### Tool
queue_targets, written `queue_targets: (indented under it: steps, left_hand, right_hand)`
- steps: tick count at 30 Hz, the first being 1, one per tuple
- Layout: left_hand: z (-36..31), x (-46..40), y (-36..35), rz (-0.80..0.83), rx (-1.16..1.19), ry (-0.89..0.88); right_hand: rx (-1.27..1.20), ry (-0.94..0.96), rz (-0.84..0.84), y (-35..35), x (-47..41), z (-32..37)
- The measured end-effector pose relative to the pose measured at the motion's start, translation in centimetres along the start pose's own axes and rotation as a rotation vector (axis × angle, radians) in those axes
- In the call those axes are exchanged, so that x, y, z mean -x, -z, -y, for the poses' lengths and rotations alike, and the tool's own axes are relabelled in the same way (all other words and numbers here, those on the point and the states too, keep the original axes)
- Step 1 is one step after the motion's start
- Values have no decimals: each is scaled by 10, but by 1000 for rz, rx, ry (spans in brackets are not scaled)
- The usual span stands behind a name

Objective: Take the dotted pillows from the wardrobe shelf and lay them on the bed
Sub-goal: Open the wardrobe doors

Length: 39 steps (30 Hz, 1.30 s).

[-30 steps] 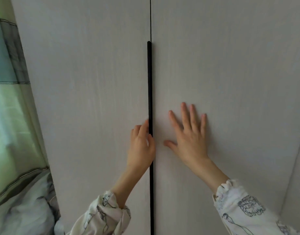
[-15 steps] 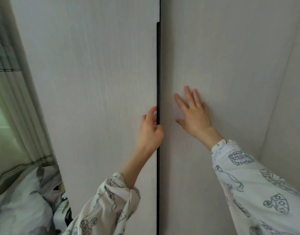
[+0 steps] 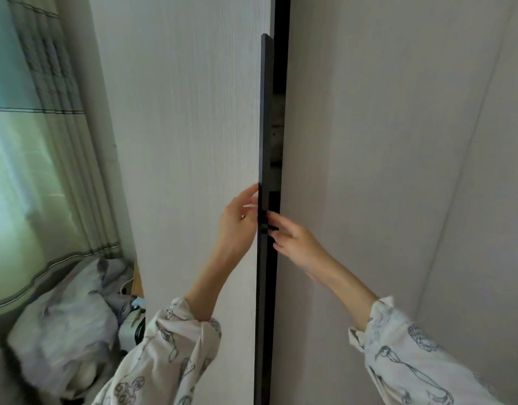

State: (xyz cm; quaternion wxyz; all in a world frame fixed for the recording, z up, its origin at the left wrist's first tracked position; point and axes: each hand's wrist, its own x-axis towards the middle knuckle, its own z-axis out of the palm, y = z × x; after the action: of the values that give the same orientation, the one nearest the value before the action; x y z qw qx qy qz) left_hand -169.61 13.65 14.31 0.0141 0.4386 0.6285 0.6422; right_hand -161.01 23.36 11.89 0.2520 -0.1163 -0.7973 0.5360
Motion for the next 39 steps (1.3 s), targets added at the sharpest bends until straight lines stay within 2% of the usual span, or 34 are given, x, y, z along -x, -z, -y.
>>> queue_targets:
  steps: [3, 10, 15, 26, 30, 35, 37, 39]
  left_hand:
    - [-13, 23, 15, -24, -19, -8]
    - [-29, 73, 66, -114, -81, -8]
    - [-36, 106, 111, -261, -73, -18]
    - [-43, 152, 237, -591, -119, 67]
    - [-40, 161, 275, -581, -47, 87]
    - [-35, 172, 309, -538, -69, 132]
    - [-36, 173, 313, -561, -140, 130]
    - [-42, 173, 308, -628, -249, 40]
  right_hand:
    - [-188, -71, -2, -7, 16, 13]
    - [-210, -10, 75, -53, 54, 37]
    - [-143, 64, 137, -96, 71, 54]
    - [-211, 33, 514, -228, 71, 99]
    - [-181, 47, 605, -276, 66, 108]
    - [-220, -8, 669, -311, 54, 115]
    - [-251, -28, 705, -317, 49, 114]
    - [-204, 7, 688, -318, 43, 110]
